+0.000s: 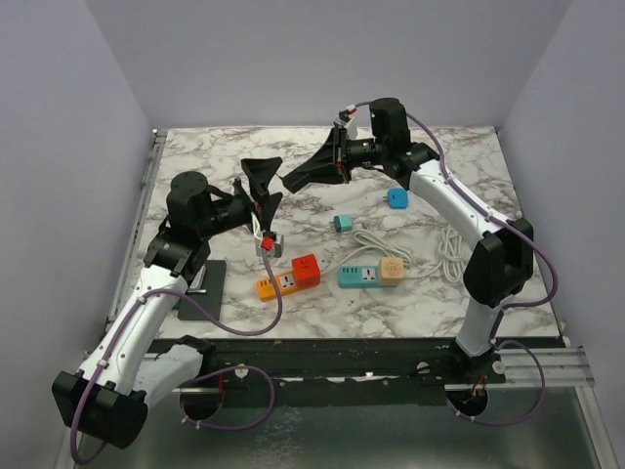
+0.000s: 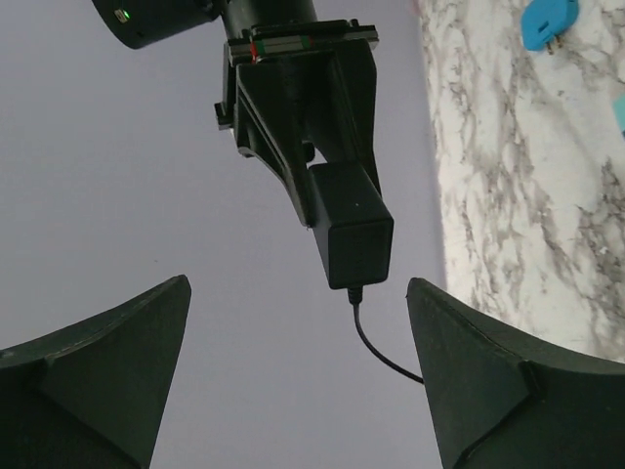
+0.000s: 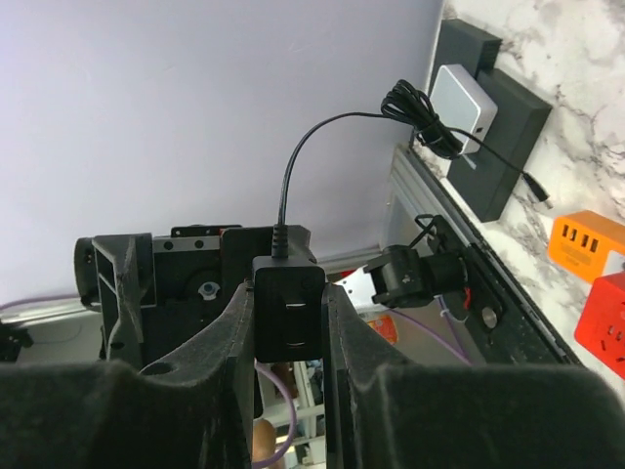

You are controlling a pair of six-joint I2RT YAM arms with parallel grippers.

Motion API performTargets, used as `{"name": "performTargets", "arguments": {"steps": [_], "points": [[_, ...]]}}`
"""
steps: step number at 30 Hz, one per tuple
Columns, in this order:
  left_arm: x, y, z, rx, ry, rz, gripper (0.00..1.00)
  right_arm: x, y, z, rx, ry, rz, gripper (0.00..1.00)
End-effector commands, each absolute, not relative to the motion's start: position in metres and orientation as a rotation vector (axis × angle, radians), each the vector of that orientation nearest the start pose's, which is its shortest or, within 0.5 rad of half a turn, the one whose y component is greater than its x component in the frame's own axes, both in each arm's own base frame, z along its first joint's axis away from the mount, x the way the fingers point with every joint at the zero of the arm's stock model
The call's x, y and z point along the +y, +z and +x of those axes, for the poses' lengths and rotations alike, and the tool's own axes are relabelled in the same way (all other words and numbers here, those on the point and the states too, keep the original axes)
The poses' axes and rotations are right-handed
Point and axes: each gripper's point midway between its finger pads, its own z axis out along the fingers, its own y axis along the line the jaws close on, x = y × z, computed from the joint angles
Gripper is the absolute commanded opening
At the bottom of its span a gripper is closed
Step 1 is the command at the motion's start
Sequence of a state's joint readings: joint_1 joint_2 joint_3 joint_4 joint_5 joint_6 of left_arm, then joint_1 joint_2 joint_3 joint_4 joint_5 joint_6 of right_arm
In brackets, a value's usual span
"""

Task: Insert the plug

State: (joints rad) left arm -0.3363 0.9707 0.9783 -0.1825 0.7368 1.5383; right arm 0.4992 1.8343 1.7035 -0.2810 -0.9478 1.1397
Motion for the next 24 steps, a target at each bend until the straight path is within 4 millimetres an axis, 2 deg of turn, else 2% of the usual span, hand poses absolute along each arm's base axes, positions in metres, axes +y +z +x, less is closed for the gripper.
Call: {"name": "performTargets", "arguments": {"steps": [1, 4, 8, 10, 12, 15, 19, 22, 24], "points": [[-0.210, 0.389, 0.286, 0.329, 0.321, 1.538, 0.86, 0.373, 0.348, 0.313, 2.351, 1.999, -0.096, 0.01], [-0.212, 0.389, 0.286, 0.333, 0.314, 1.538, 0.69, 0.375, 0.348, 0.312, 2.351, 1.998, -0.097, 0.01], [-0.214, 0.387, 0.285, 0.340, 0.296, 1.538, 0.53, 0.377, 0.347, 0.310, 2.351, 2.005, -0.096, 0.01], [-0.215, 0.385, 0.286, 0.343, 0.293, 1.542, 0.36, 0.380, 0.347, 0.307, 2.353, 2.015, -0.103, 0.01], [-0.216, 0.382, 0.287, 0.349, 0.289, 1.546, 0.30, 0.382, 0.348, 0.306, 2.352, 2.019, -0.107, 0.01], [-0.218, 0.379, 0.286, 0.348, 0.278, 1.551, 0.34, 0.386, 0.349, 0.305, 2.348, 2.026, -0.113, 0.01], [-0.222, 0.375, 0.288, 0.354, 0.269, 1.559, 0.49, 0.391, 0.349, 0.302, 2.349, 2.039, -0.126, 0.01], [-0.223, 0.369, 0.292, 0.366, 0.270, 1.569, 0.70, 0.393, 0.350, 0.299, 2.345, 2.047, -0.135, 0.01], [-0.223, 0.365, 0.293, 0.367, 0.279, 1.576, 0.72, 0.393, 0.349, 0.298, 2.346, 2.048, -0.138, 0.01]]}}
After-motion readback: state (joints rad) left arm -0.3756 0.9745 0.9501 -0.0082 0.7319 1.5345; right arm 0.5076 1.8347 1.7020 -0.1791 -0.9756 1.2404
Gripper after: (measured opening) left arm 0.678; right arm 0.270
